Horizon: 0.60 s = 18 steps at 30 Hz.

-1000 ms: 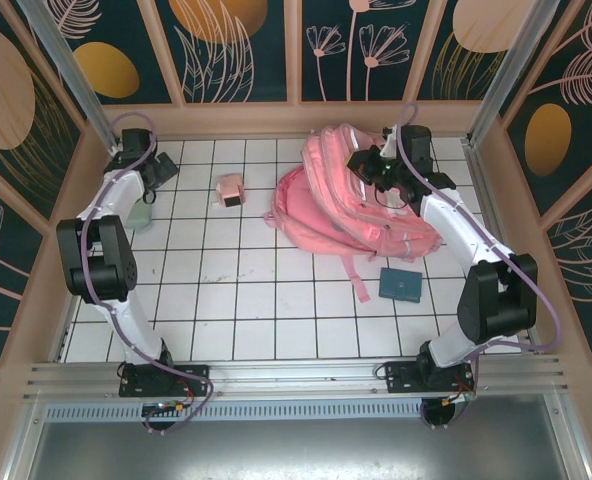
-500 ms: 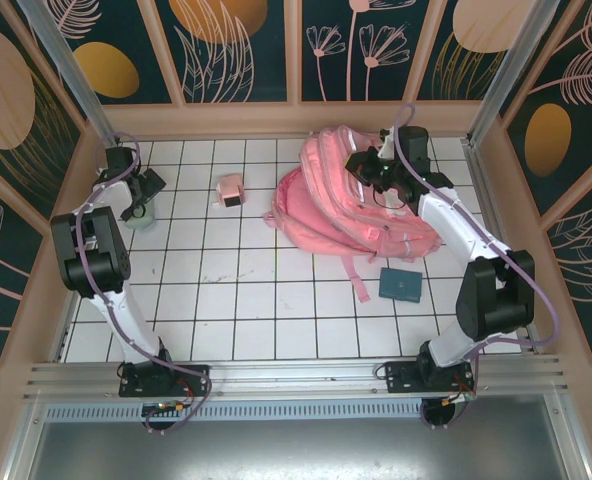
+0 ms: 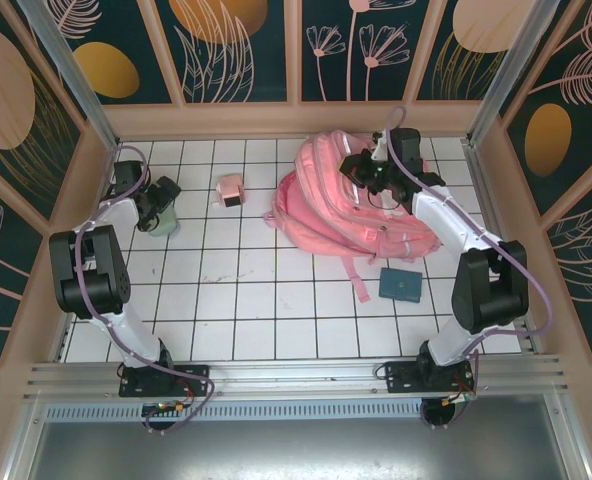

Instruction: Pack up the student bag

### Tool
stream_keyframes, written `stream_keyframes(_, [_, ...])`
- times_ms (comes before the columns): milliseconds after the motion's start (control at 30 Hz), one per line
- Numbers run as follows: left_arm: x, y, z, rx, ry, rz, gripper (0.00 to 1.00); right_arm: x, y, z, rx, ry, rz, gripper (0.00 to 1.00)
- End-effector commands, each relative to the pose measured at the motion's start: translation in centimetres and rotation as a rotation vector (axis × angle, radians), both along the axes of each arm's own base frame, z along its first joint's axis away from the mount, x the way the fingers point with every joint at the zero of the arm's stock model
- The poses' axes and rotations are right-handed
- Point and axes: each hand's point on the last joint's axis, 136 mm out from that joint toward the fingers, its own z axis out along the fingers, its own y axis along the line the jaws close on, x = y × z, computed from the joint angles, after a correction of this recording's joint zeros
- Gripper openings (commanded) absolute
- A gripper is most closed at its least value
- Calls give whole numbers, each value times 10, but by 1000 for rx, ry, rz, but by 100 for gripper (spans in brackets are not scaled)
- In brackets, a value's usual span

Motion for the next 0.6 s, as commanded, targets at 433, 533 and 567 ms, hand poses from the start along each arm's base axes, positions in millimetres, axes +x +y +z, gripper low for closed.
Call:
stream_keyframes(433, [-10, 47, -13, 350, 247, -93, 99, 1, 17, 32, 54, -113, 75, 0])
stream_keyframes(533, [-7, 46, -25, 351, 265, -121, 99, 2, 17, 32, 51, -115, 78, 0])
stream_keyframes(567, [-6, 46, -28, 349, 264, -127, 98, 2, 16, 32, 50, -115, 77, 0])
